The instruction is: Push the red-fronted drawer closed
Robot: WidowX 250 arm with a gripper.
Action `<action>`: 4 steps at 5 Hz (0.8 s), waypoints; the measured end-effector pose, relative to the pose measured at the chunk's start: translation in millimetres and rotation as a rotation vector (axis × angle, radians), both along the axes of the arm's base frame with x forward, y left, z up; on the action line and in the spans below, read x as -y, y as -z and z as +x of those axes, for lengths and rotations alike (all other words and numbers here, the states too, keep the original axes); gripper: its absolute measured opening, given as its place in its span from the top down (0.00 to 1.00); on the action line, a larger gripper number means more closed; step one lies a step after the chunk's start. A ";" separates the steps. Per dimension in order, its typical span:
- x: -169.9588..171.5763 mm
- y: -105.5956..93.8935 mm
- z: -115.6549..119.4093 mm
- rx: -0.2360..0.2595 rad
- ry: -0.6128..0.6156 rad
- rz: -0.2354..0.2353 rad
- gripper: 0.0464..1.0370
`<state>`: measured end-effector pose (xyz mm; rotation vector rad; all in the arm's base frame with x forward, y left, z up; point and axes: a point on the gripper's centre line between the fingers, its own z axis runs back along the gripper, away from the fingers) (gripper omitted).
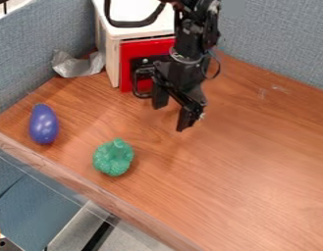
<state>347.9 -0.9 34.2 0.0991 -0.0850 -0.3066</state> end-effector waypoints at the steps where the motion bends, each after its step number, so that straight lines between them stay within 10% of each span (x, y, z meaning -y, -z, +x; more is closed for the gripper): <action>1: -5.5 -0.8 1.2 0.005 -0.010 0.005 0.04; 4: -16.7 -5.6 6.4 0.021 -0.021 0.026 0.04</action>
